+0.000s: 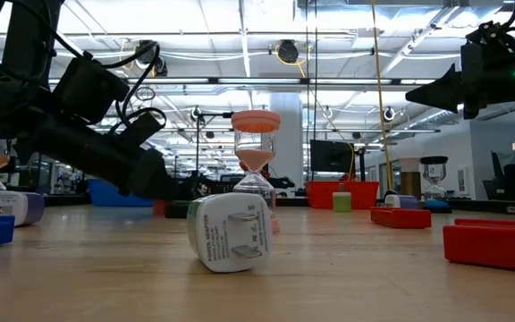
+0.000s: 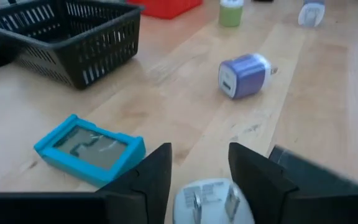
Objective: Pick & Place Office items
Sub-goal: Put the pink charger adapter into the blue bin
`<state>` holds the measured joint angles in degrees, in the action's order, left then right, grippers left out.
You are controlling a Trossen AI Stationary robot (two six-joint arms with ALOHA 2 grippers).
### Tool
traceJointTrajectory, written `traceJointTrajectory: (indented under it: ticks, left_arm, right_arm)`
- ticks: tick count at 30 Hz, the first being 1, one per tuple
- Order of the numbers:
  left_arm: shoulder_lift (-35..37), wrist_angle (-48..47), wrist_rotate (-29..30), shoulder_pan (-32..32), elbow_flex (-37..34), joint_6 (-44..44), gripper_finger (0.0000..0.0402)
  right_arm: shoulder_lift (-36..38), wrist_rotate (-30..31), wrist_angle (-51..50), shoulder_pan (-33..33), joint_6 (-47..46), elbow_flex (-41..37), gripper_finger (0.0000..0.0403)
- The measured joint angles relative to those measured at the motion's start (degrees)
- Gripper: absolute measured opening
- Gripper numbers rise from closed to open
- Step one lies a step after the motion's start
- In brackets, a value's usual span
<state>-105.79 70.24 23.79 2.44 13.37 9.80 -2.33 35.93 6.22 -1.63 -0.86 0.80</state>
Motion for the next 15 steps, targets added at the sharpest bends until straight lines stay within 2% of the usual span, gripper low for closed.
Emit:
traceJointTrajectory:
  ticks: [6, 13, 15]
  left_arm:
    - [6.5, -3.5, 0.0, 0.0, 0.0, 0.7, 0.0187]
    - [19.5, -21.5, -0.1, 0.3, 0.2, 4.6, 0.0246]
    - [23.3, -27.8, -1.6, 0.4, 1.4, 7.0, 0.0259]
  right_arm:
    - [0.0, 0.0, 0.0, 0.0, 0.0, 0.0, 0.0000]
    - [0.0, 0.0, 0.0, 0.0, 0.0, 0.0, 0.0000]
    - [0.0, 0.0, 0.0, 0.0, 0.0, 0.0, 0.0000]
